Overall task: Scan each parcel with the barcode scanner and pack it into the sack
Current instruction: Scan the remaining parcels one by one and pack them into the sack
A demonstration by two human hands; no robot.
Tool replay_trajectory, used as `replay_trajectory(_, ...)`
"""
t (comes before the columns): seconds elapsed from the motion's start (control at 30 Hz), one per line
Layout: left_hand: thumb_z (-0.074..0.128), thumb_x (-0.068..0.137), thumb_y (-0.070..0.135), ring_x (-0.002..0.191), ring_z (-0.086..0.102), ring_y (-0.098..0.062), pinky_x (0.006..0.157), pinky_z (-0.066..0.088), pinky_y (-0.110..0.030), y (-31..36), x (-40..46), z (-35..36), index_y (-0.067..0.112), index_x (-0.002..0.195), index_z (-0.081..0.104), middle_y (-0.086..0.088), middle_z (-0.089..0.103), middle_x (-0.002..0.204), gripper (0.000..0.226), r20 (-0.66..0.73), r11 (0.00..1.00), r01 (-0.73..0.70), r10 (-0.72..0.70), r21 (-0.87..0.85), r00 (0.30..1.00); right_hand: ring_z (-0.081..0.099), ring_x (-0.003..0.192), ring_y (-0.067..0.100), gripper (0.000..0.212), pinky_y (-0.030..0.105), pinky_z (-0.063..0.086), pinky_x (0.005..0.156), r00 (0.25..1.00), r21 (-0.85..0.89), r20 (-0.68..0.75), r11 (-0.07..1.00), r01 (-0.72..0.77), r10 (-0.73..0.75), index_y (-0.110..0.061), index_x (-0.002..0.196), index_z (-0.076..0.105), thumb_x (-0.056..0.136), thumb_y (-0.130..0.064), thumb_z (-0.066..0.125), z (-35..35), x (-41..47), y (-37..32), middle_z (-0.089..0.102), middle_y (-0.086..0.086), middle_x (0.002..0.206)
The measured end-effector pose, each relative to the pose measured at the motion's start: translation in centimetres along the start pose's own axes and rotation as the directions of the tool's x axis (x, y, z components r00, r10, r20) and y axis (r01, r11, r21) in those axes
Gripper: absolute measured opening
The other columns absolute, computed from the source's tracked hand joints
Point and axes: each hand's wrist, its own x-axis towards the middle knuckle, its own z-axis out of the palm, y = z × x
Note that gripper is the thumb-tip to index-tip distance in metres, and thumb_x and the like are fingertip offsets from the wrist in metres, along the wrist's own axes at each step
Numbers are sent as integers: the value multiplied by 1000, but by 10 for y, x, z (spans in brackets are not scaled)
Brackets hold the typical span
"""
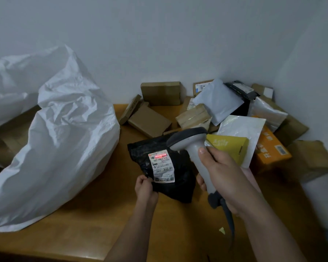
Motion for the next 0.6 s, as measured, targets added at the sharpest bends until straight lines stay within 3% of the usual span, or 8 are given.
replay_trajectory(0.4, 36, 87, -20, 80, 55, -26, 65, 44, -34, 45, -44, 34, 14, 63, 38, -10, 58, 81, 41, 156, 990, -96, 112, -107, 981, 57, 52, 15, 35, 38, 48, 57, 991, 25, -16, 991, 135, -135, -17, 91, 62, 102, -43, 42, -21, -27, -29, 58, -2, 52)
replay_trajectory(0.6, 34, 90, -19, 83, 58, -26, 68, 48, -35, 68, -66, 52, 13, 65, 36, -11, 60, 84, 41, 209, 984, -128, 152, -127, 966, 54, 46, 10, 35, 34, 45, 54, 978, 33, -56, 979, 203, -201, -17, 89, 60, 101, -43, 40, -29, -45, -49, 58, -3, 49)
